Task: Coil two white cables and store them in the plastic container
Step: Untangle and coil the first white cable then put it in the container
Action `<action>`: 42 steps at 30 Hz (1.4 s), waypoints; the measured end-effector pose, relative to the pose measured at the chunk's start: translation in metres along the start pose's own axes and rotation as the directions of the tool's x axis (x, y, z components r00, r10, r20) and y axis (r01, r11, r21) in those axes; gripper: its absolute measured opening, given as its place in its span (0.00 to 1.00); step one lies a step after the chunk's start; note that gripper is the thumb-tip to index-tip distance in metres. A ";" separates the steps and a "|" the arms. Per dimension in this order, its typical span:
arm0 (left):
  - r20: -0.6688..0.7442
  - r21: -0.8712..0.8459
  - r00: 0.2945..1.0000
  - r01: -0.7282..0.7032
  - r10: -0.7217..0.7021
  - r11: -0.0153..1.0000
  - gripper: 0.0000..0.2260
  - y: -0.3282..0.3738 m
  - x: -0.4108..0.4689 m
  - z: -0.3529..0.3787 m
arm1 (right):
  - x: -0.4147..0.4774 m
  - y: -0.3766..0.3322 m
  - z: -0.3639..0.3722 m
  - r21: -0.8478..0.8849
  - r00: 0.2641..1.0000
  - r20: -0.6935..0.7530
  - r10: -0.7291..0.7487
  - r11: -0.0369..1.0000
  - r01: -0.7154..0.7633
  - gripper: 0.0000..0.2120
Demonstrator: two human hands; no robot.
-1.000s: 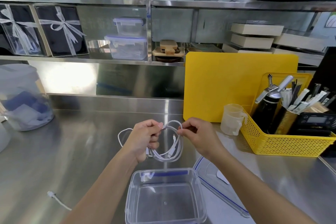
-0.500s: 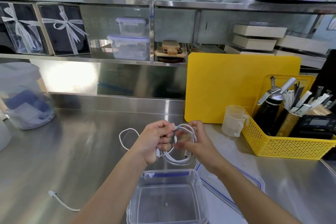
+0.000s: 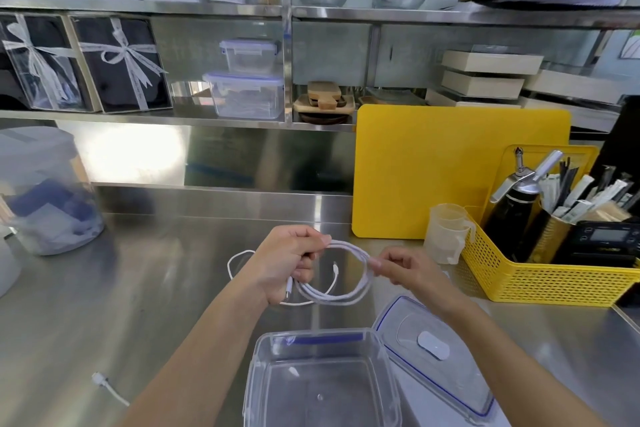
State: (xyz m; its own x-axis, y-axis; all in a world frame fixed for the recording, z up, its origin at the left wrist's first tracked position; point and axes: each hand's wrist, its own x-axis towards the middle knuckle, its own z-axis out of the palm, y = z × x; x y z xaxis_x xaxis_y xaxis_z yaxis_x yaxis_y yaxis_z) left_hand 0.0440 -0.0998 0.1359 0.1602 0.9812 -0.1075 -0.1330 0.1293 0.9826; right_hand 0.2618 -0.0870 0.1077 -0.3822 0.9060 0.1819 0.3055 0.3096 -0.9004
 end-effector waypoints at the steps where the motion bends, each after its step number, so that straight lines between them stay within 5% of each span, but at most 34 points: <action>1: -0.005 0.014 1.000 0.002 -0.002 1.000 0.14 0.001 0.000 -0.002 | -0.001 0.003 -0.004 -0.017 1.000 -0.028 0.009 1.000 -0.010 0.17; 7: -0.049 0.072 0.997 0.056 -0.052 0.996 0.17 -0.007 0.000 0.004 | -0.007 0.009 -0.009 -0.134 0.996 0.062 0.062 0.990 -0.053 0.23; 10: -0.089 0.044 0.993 0.087 -0.083 0.995 0.17 -0.016 0.000 0.010 | -0.008 0.003 0.006 -0.059 0.991 0.131 0.037 0.998 -0.029 0.12; 18: 0.020 -0.066 0.994 0.109 -0.107 0.992 0.09 -0.022 -0.006 0.018 | 0.002 -0.009 0.035 -0.136 0.993 -0.023 -0.116 0.984 0.112 0.13; 25: 0.250 0.490 0.908 0.182 -0.337 0.853 0.07 -0.008 -0.006 -0.010 | 0.004 -0.014 0.027 -0.372 0.977 0.196 -0.081 0.916 0.151 0.10; 32: 0.335 0.539 0.822 0.234 -0.461 0.809 0.06 -0.001 -0.004 -0.024 | 0.006 -0.025 0.027 -0.440 0.951 0.305 -0.043 0.880 0.181 0.12; 38: 0.214 0.565 0.893 0.217 -0.395 0.796 0.10 -0.006 -0.004 -0.020 | 0.005 -0.032 0.028 -0.501 0.927 0.375 -0.001 0.841 0.203 0.12; 42: 0.015 0.707 0.991 0.086 -0.136 0.702 0.08 -0.012 -0.005 -0.005 | 0.008 -0.027 0.035 -0.704 0.969 0.245 -0.028 0.682 0.197 0.14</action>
State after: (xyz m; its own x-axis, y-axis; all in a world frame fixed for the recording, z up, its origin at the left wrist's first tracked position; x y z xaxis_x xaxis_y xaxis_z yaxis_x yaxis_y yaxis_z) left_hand 0.0402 -0.1060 0.1240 0.1913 0.9523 -0.2378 0.6121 0.0737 0.7873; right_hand 0.2204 -0.0985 0.1198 -0.5925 0.7988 0.1043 0.7469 0.5933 -0.3003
